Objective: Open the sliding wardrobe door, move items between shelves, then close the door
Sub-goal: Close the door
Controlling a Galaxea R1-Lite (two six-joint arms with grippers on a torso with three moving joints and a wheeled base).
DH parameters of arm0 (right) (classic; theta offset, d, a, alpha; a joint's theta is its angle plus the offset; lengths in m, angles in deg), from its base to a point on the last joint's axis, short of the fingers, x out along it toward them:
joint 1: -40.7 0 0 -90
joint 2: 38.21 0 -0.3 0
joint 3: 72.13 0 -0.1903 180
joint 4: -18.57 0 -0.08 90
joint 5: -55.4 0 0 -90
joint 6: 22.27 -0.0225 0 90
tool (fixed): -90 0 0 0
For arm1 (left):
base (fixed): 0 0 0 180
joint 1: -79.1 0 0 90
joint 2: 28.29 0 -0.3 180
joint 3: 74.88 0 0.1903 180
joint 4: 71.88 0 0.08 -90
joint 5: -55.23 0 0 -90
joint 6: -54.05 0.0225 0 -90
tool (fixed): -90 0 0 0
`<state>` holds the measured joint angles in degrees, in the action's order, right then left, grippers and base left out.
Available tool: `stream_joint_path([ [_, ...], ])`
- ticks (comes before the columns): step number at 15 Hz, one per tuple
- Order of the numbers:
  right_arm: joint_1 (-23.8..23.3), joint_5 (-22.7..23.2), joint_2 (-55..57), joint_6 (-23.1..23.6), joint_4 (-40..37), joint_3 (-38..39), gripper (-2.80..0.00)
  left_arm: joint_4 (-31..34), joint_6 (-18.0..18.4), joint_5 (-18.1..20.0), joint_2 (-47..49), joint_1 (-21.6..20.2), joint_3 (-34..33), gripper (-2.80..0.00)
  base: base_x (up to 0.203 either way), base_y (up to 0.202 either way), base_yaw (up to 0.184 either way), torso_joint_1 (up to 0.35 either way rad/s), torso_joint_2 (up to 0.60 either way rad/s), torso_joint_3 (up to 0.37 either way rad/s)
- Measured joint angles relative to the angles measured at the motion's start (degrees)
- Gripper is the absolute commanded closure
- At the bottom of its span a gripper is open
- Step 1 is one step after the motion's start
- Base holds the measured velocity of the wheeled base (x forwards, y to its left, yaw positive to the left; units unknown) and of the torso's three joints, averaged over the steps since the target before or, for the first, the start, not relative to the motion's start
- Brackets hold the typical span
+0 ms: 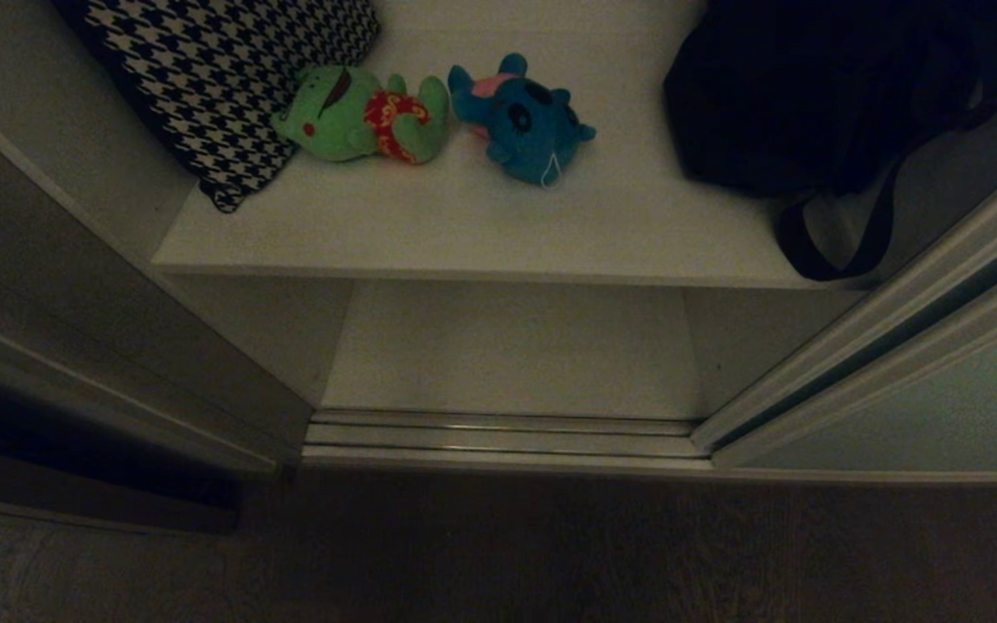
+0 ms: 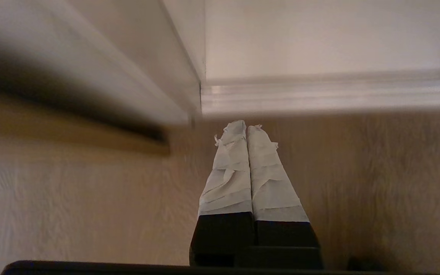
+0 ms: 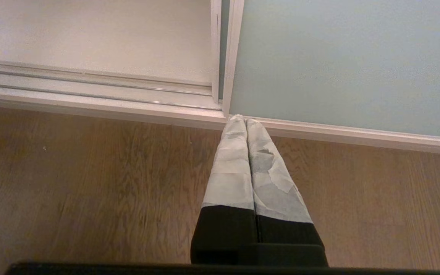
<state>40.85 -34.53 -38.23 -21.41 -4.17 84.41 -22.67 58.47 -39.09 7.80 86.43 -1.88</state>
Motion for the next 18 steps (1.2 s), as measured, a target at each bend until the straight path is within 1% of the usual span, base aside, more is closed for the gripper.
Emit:
stream_joint_path([
  [2, 0.0, 0.0, 0.0, 0.02, -0.02, 0.0, 0.0, -1.92, 0.82, 3.02, -8.97, -2.95, -9.52, 0.0, 0.0, 0.0, 0.0, 0.0, 0.0, 0.0],
  [4, 0.0, 0.0, 0.0, 0.0, -0.03, 0.0, 0.0, -3.24, 1.35, 4.91, -17.23, -4.95, -17.23, 0.0, 0.0, 0.0, 0.0, 0.0, 0.0, 0.0],
  [6, 0.0, 0.0, 0.0, 0.0, -0.02, 0.0, 0.0, -3.61, 1.42, 6.42, -24.59, -6.4, -23.78, 0.0, 0.0, 0.0, 0.0, 0.0, 0.0, 0.0],
  [8, 0.0, 0.0, 0.0, 0.0, -0.02, 0.0, 0.0, -3.88, 1.31, 7.07, -30.73, -7.13, -29.44, 0.0, 0.0, 0.0, 0.0, 0.0, 0.0, 0.0],
  [10, 0.0, 0.0, 0.0, -0.01, -0.02, 0.0, 0.0, -6.47, 1.09, 6.84, -33.9, -7.36, -35.07, 0.0, 0.0, 0.0, 0.0, 0.0, 0.0, 0.0],
  [11, 0.0, 0.0, 0.0, 0.0, -0.01, 0.0, 0.0, -8.92, 0.86, 6.1, -34.8, -7.43, -38.7, 0.0, 0.0, 0.0, 0.0, 0.0, 0.0, 0.0],
  [13, 0.0, 0.01, 0.0, 0.0, -0.01, 0.0, 0.0, -17.59, 0.39, 5.05, -35.77, -7.43, -44.99, 0.0, 0.0, 0.0, 0.0, 0.0, 0.0, 0.0],
  [14, 0.0, 0.0, 0.0, -0.01, -0.01, 0.0, 0.0, -21.76, 0.63, 5.91, -36.04, -7.43, -46.77, 0.0, 0.0, 0.0, 0.0, 0.0, 0.0, 0.0],
  [16, 0.0, 0.0, 0.0, 0.02, -0.02, 0.0, 0.0, -23.04, 2.22, 6.92, -36.26, -7.41, -48.05, 0.0, 0.0, 0.0, 0.0, 0.0, 0.0, 0.0],
  [18, 0.0, 0.0, 0.0, 0.0, -0.02, 0.0, 0.0, -23.92, 2.05, 6.99, -36.35, -7.38, -48.58, 0.0, 0.0, 0.0, 0.0, 0.0, 0.0, 0.0],
])
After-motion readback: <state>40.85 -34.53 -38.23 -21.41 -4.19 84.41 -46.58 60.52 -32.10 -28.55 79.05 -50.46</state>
